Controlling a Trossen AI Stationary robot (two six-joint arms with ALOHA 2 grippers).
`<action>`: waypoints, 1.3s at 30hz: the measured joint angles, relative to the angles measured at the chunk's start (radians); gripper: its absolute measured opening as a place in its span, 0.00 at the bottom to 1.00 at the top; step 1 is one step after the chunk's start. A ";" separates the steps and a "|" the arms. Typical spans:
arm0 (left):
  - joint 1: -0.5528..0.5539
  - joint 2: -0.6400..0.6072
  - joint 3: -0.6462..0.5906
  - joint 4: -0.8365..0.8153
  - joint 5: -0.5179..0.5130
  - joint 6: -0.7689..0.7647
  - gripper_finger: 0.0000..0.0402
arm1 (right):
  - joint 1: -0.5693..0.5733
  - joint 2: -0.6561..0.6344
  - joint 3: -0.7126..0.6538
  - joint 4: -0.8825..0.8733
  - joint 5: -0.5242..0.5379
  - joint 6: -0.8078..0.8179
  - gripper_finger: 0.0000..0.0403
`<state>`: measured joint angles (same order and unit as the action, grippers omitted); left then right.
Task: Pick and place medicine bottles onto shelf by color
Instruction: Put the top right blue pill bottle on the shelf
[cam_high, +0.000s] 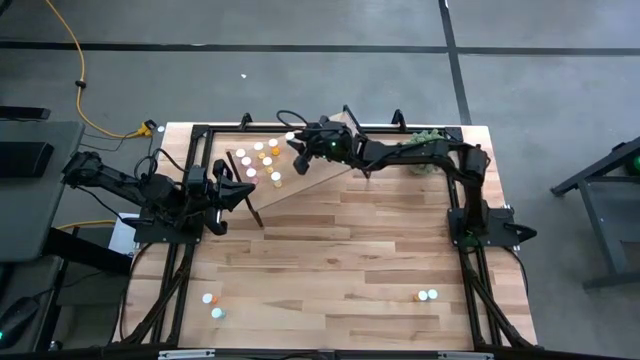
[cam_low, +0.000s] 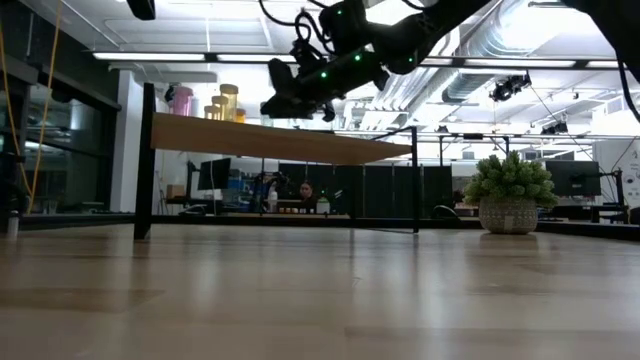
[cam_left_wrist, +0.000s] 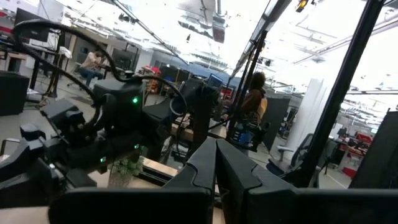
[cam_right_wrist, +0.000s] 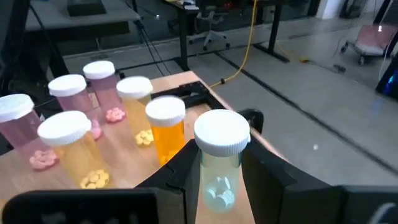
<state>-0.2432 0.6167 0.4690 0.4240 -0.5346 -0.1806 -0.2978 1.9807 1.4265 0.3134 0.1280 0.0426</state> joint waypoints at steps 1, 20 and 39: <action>0.000 0.000 0.000 0.000 0.000 0.000 0.00 | -0.002 0.005 0.000 0.001 0.001 0.012 0.23; 0.000 0.000 0.000 0.000 0.000 0.000 0.00 | -0.003 0.028 0.000 0.021 0.001 -0.007 0.23; 0.001 0.000 0.000 0.000 0.000 0.000 0.00 | -0.003 0.028 0.000 0.020 -0.008 0.001 0.23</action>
<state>-0.2424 0.6167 0.4690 0.4244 -0.5346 -0.1810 -0.3012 2.0087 1.4261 0.3336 0.1204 0.0441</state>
